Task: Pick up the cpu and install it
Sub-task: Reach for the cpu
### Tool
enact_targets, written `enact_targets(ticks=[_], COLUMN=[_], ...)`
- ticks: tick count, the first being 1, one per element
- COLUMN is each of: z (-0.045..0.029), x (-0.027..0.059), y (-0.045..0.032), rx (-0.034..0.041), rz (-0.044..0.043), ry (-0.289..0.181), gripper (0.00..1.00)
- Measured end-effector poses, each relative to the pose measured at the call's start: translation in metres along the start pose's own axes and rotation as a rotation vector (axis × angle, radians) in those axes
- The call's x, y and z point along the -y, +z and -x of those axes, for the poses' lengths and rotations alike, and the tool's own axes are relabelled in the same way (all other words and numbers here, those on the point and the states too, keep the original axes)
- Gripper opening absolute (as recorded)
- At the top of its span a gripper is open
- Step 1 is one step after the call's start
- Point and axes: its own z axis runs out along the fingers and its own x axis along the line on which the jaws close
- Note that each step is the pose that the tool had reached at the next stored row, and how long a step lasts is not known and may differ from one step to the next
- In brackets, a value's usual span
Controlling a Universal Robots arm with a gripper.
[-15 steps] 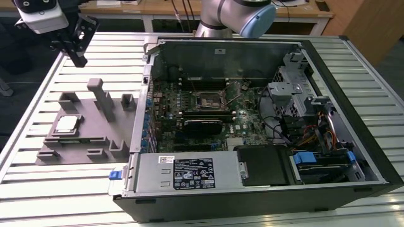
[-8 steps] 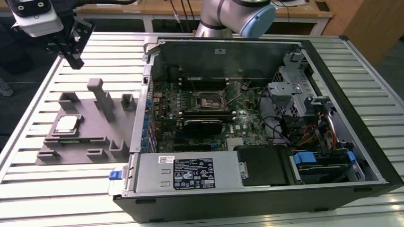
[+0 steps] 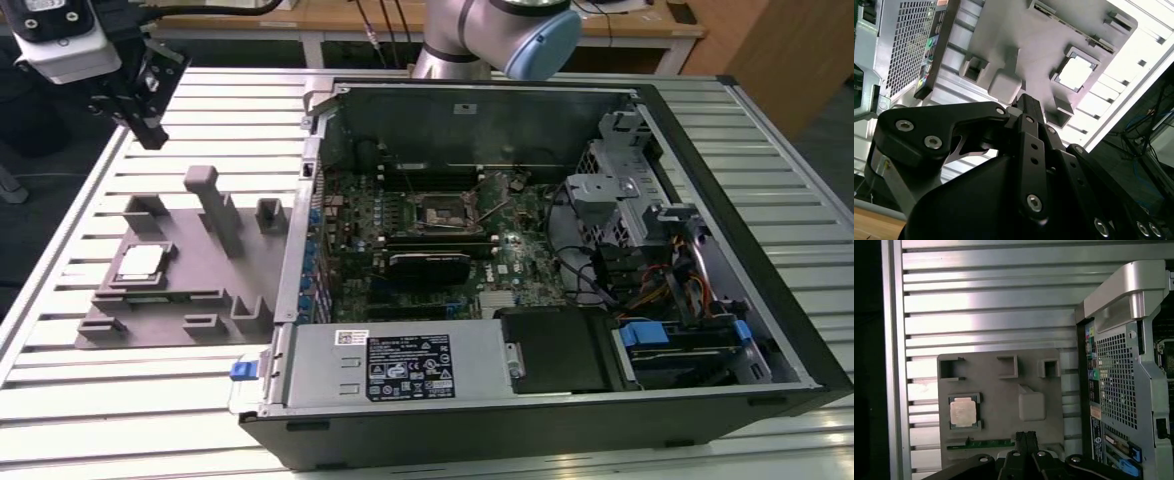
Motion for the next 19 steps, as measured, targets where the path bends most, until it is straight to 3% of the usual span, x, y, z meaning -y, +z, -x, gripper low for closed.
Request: enact_targets(ticks=[19], z=[-0.0211], x=[-0.0030], y=[0.0188], rx=[-0.0001], rz=[-0.0001], ry=[0.000], gripper=[0.11])
